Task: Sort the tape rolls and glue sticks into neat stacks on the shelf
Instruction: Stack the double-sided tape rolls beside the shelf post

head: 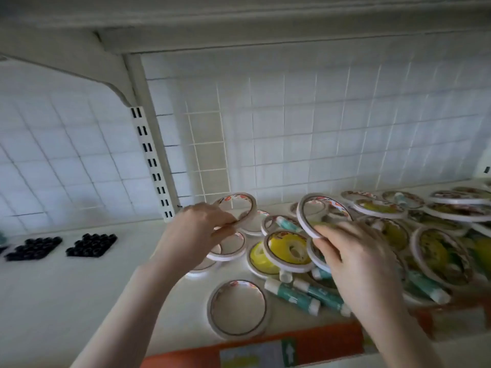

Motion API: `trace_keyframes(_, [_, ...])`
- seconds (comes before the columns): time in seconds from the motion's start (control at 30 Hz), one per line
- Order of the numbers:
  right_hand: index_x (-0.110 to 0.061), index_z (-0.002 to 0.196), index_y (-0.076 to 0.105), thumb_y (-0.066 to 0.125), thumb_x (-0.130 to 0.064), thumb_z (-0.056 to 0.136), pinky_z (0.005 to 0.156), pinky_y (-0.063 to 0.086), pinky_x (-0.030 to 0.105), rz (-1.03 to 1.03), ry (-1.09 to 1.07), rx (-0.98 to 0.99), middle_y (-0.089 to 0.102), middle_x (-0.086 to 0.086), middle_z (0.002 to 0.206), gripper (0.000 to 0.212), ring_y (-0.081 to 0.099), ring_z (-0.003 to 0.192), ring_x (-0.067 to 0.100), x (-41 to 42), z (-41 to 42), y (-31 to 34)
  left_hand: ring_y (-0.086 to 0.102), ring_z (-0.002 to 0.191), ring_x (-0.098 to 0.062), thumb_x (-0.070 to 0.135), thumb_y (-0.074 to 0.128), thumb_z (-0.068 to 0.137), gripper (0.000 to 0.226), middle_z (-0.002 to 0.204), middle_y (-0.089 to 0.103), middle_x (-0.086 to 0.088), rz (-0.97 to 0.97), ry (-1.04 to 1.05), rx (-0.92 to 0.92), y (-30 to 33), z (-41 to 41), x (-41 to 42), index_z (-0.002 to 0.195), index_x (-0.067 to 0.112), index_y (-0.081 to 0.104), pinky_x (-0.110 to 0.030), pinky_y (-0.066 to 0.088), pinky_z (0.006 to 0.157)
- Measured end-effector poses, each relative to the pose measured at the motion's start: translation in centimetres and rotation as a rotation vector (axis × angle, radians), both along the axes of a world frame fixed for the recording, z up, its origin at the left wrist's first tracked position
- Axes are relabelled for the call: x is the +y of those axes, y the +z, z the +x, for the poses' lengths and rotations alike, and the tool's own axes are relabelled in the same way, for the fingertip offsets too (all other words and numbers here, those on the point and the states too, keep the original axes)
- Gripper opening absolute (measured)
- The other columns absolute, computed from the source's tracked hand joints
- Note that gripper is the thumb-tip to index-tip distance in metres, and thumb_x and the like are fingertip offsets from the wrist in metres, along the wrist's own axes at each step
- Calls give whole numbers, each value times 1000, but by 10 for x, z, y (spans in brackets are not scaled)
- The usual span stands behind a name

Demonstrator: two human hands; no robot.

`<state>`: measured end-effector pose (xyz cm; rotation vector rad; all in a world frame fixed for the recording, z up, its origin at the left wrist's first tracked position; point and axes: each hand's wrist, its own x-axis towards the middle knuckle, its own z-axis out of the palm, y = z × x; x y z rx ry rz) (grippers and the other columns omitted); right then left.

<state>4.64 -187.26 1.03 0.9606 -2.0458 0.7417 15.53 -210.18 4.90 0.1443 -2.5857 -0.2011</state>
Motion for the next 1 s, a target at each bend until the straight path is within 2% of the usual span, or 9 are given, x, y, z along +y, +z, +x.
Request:
trace_keyframes(0.07, [-11,83,73,70,-10,75,65,53,40,-12,47,37,67,3,73,8,63,68,29,-27,13,4,60,67,-22,32,59,74,16,67,65,3,12,75,13,-1,34,-20,78,23,71,-37,51,58])
trace_keyframes(0.2, [-13,76,71,63,-18,72,62,49,36,-13,147,61,66,3,71,10,62,66,31,-90,55,7,61,70,-22,35,59,73,18,70,66,5,-9,234,21,-5,111,-66,79,23,71,-42,51,58])
trace_keyframes(0.33, [-16,72,69,62,-21,71,64,36,37,28,219,43,60,1,66,8,59,65,31,-156,113,0,61,69,-19,37,59,73,17,70,65,8,-42,355,41,-11,196,-114,78,26,71,-32,47,56])
trace_keyframes(0.43, [-15,71,68,66,-13,70,61,40,36,32,288,38,58,1,64,2,59,63,31,-203,161,-3,60,67,-17,46,51,76,26,67,61,10,-55,412,48,-17,261,-151,78,28,70,-27,46,55])
trace_keyframes(0.53, [-12,71,68,81,-1,63,63,34,36,43,319,16,59,3,64,18,59,63,32,-251,210,-4,60,66,-17,40,58,73,18,66,62,10,-88,471,45,-21,326,-188,77,27,71,-24,45,56])
trace_keyframes(0.57, [-12,73,69,82,0,60,63,36,37,49,330,8,60,3,65,22,59,63,32,-266,226,-5,61,66,-18,36,62,71,14,66,63,9,-94,489,47,-21,346,-200,77,26,71,-23,47,57])
trace_keyframes(0.63, [-11,74,70,83,1,58,60,43,36,52,364,-9,61,4,66,24,60,64,33,-295,257,-6,62,66,-18,34,63,69,13,66,63,9,-118,532,35,-20,384,-220,76,26,71,-22,47,58])
trace_keyframes(0.8, [-8,71,70,84,2,58,59,48,39,65,467,-45,60,5,63,22,59,62,33,-359,320,-6,60,67,-19,35,61,71,14,64,61,10,-110,617,27,-20,461,-263,77,26,70,-28,46,56])
trace_keyframes(1.0, [-10,69,70,84,0,59,59,46,36,107,572,-6,60,3,62,20,59,61,32,-436,380,1,59,67,-18,35,60,72,15,64,60,10,-94,689,54,-29,526,-315,77,25,70,-31,50,58])
